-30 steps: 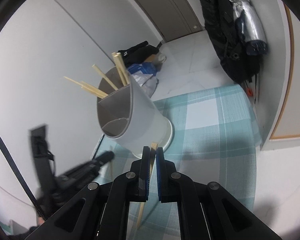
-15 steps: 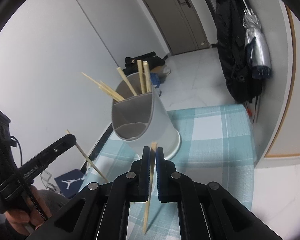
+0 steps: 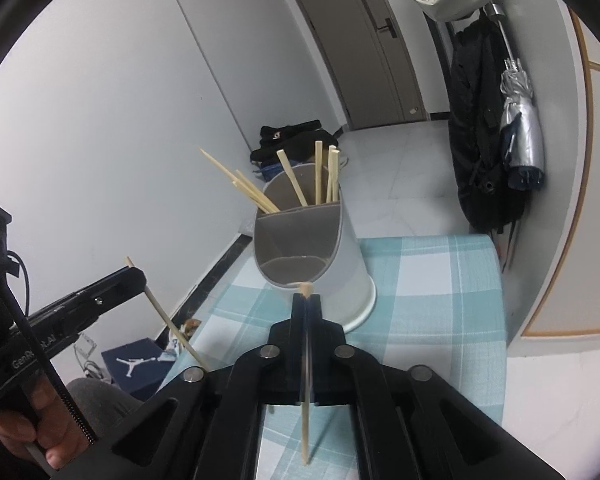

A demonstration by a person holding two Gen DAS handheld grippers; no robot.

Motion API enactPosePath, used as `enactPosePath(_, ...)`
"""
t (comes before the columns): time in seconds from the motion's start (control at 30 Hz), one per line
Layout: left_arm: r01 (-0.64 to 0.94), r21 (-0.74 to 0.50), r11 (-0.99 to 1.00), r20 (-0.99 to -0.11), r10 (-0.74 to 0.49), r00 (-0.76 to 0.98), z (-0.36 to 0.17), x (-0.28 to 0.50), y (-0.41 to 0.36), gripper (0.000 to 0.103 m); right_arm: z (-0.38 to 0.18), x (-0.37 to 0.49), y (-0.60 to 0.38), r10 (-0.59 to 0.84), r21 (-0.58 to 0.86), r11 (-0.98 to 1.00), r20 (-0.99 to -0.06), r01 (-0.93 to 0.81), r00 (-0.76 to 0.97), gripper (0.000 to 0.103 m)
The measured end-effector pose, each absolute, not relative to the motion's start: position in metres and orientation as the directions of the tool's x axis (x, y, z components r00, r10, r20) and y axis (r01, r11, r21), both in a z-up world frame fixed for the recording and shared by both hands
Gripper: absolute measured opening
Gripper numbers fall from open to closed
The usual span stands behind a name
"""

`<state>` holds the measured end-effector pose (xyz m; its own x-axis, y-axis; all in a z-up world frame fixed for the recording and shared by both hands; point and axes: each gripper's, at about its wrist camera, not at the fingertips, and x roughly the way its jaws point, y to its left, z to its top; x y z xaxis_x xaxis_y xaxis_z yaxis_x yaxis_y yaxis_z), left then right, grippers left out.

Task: Organize utensils
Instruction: 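Lift both chopsticks upright and lower them into the white holder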

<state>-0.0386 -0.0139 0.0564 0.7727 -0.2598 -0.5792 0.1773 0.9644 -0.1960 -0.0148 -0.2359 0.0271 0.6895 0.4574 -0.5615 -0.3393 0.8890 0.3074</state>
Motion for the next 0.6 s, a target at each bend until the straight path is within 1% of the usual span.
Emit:
enactPosePath(0.1, 0.19, -0.196, 0.962, -0.58, -0.27, 0.769, 0.06, -0.038, -0.013, 0.001, 0.029, -0.016, -0.236, 0.457, 0.31, 0.889, -0.558, -0.337, 0.693, 0.0)
enactPosePath(0.27, 0.191, -0.19, 0.963, -0.582, -0.267, 0.768, 0.059, -0.037, -0.01, 0.001, 0.02, -0.01, -0.235, 0.44, 0.298, 0.898, -0.585, -0.324, 0.681, 0.0)
enactPosePath(0.3, 0.19, -0.191, 0.963, -0.582, -0.267, 0.768, 0.058, -0.037, -0.008, 0.001, 0.016, -0.007, -0.235, 0.423, 0.29, 0.906, -0.607, -0.309, 0.672, 0.0)
enactPosePath(0.33, 0.19, -0.194, 0.962, -0.582, -0.269, 0.768, 0.058, -0.038, -0.007, 0.001, 0.01, -0.002, -0.235, 0.415, 0.291, 0.91, -0.633, -0.296, 0.654, 0.003)
enactPosePath(0.47, 0.199, -0.19, 0.961, -0.583, -0.273, 0.765, 0.056, -0.039, -0.007, 0.001, -0.03, 0.018, -0.232, 0.358, 0.28, 0.934, -0.752, -0.224, 0.553, 0.004)
enactPosePath(0.5, 0.203, -0.189, 0.961, -0.583, -0.276, 0.764, 0.056, -0.039, -0.007, 0.001, -0.04, 0.022, -0.232, 0.332, 0.264, 0.943, -0.771, -0.203, 0.543, 0.009)
enactPosePath(0.53, 0.205, -0.19, 0.96, -0.584, -0.278, 0.762, 0.055, -0.039, -0.006, 0.001, -0.049, 0.027, -0.232, 0.302, 0.245, 0.953, -0.793, -0.176, 0.53, 0.019)
enactPosePath(0.6, 0.207, -0.199, 0.958, -0.589, -0.286, 0.756, 0.054, -0.038, -0.004, 0.001, -0.066, 0.037, -0.232, 0.281, 0.243, 0.96, -0.821, -0.141, 0.498, 0.029)
